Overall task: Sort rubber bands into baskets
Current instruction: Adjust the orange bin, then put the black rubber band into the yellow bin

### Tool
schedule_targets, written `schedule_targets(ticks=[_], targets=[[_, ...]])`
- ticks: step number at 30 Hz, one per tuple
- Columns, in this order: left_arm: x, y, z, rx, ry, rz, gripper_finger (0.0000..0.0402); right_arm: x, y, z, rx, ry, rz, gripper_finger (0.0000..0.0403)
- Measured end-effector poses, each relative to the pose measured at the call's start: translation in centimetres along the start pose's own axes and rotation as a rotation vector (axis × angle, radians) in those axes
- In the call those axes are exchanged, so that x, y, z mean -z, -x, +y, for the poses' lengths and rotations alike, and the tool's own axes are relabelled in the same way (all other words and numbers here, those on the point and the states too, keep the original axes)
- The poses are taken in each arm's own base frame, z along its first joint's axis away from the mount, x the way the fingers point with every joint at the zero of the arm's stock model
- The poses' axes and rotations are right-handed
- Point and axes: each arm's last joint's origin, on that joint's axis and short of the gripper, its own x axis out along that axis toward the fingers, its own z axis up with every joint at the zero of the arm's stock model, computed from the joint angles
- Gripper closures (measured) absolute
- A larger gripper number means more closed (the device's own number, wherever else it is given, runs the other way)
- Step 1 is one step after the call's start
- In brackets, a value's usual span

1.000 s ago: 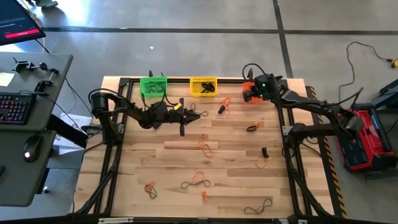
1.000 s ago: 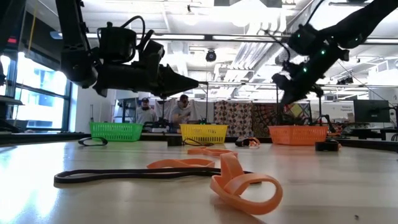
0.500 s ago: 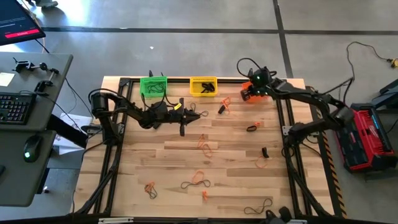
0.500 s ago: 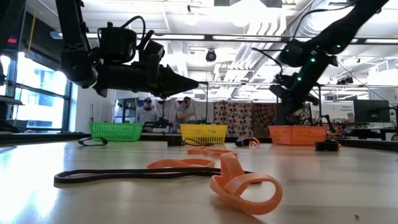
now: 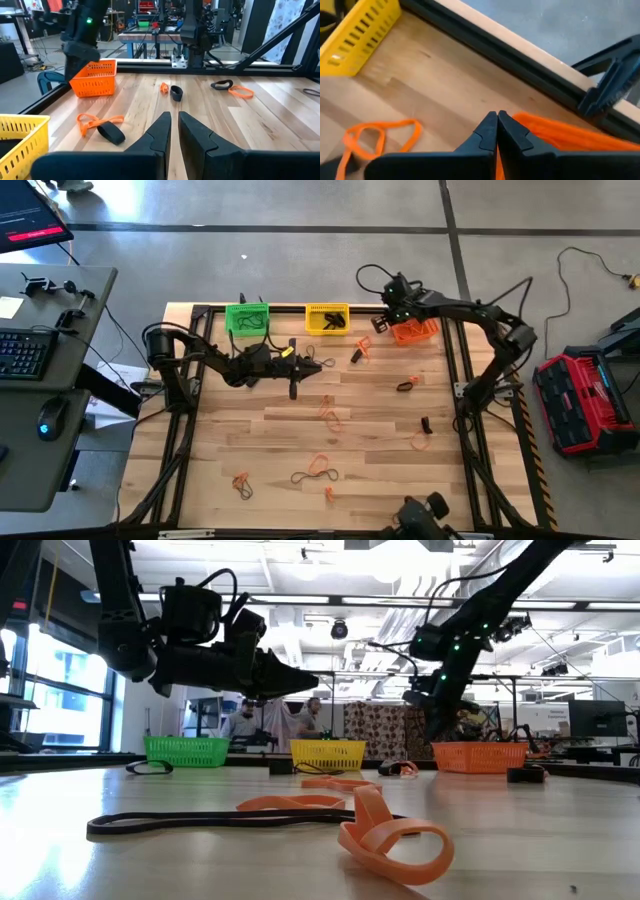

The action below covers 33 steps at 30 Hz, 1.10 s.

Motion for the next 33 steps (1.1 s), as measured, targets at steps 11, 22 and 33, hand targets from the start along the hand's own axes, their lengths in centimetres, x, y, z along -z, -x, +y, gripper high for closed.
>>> schedule_targets(ticks=[11,22,33], targets=[[0.2,0.0,0.0,-0.001,-0.004,0.017,0.0377,-0.9,-0.7,-1.9,0.101,-0.081,0.017,0.0403],[0.2,0.0,0.0,-0.002,-0.013,0.017,0.0377,-1.7,2.9,-1.2,0.084,-0.016,-0.097,0.0403],[0.2,0.0,0.0,-0.003,-0.023,0.019,0.0377,1.4,9.5,6.5,-0.070,0.307,-0.097,0.0403]])
